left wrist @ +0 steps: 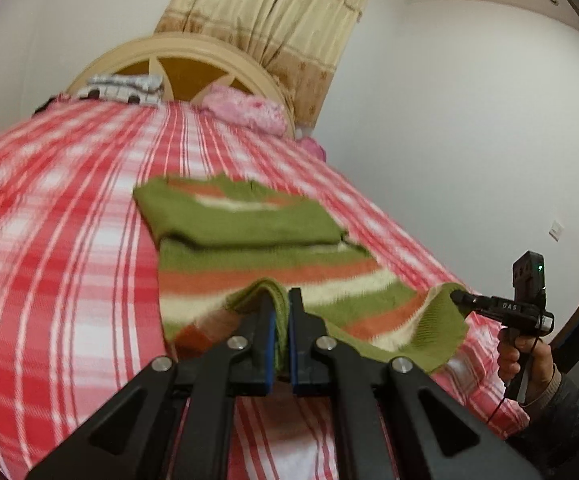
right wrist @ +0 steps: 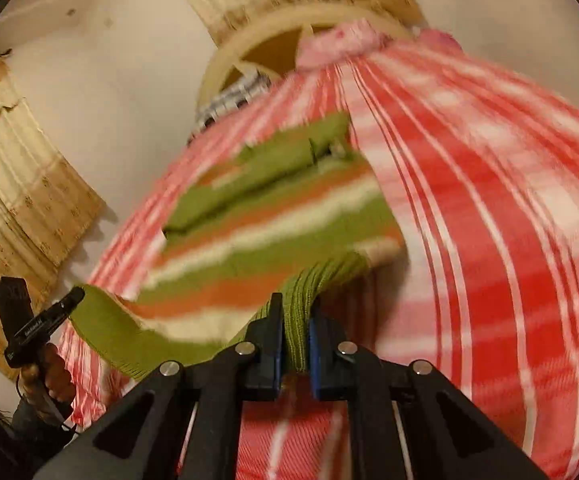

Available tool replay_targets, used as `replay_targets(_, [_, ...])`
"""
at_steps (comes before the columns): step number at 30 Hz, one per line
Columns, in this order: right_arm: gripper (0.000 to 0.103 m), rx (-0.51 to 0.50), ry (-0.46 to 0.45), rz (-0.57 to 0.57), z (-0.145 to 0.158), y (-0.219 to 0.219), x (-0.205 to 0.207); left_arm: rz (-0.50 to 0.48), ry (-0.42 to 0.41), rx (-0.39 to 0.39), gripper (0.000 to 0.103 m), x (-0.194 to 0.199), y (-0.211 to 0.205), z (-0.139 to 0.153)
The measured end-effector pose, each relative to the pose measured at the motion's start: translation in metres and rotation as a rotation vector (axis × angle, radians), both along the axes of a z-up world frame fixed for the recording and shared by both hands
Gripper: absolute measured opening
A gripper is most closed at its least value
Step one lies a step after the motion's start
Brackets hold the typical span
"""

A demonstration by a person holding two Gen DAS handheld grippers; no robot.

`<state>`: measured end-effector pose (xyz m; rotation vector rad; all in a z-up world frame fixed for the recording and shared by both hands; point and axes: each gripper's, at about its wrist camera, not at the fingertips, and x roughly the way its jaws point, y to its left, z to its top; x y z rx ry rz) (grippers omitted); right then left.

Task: Fold small clothes
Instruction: 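Lift the hem with the left tool while the right tool grasps the hem beside it, then carry the held hem up over the sweater toward the collar with both tools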

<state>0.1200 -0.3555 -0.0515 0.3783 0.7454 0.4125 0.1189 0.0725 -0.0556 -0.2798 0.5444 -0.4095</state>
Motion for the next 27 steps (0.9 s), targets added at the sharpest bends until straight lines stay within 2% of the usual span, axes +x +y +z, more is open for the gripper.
replay_targets(3, [0.01,0.041,-0.07,0.007,0.029,0.012,0.03,0.027,-0.042,-0.011,0.005,0.02,0.009,0.019])
replay_targets(8, [0.01,0.052,-0.151,0.002,0.065,0.03,0.089,0.083,-0.112,-0.058,0.005,0.063,0.03,0.047])
replay_targets(14, [0.01,0.057,-0.196,-0.004,0.095,0.052,0.169,0.143,-0.156,-0.055,0.003,0.128,0.053,0.071])
replay_targets(17, [0.01,0.046,-0.2,-0.004,0.102,0.063,0.21,0.154,-0.135,-0.04,0.003,0.164,0.061,0.069])
replay_targets(19, [0.01,0.015,-0.192,-0.018,0.096,0.071,0.236,0.149,-0.124,-0.024,0.003,0.177,0.063,0.06])
replay_targets(21, [0.01,0.026,-0.159,-0.022,0.084,0.071,0.252,0.131,-0.093,0.047,0.005,0.179,0.056,0.04])
replay_targets(23, [0.01,0.017,-0.131,-0.03,0.07,0.071,0.268,0.083,-0.041,0.105,0.023,0.181,0.049,0.018])
replay_targets(24, [0.01,0.017,-0.123,-0.027,0.066,0.07,0.272,0.075,-0.003,0.154,0.044,0.184,0.043,0.004])
replay_targets(25, [0.01,0.016,-0.116,-0.026,0.061,0.07,0.276,0.071,0.033,0.215,0.053,0.187,0.038,-0.015])
replay_targets(27, [0.01,0.018,-0.107,-0.022,0.055,0.069,0.279,0.049,0.07,0.239,0.053,0.193,0.035,-0.034])
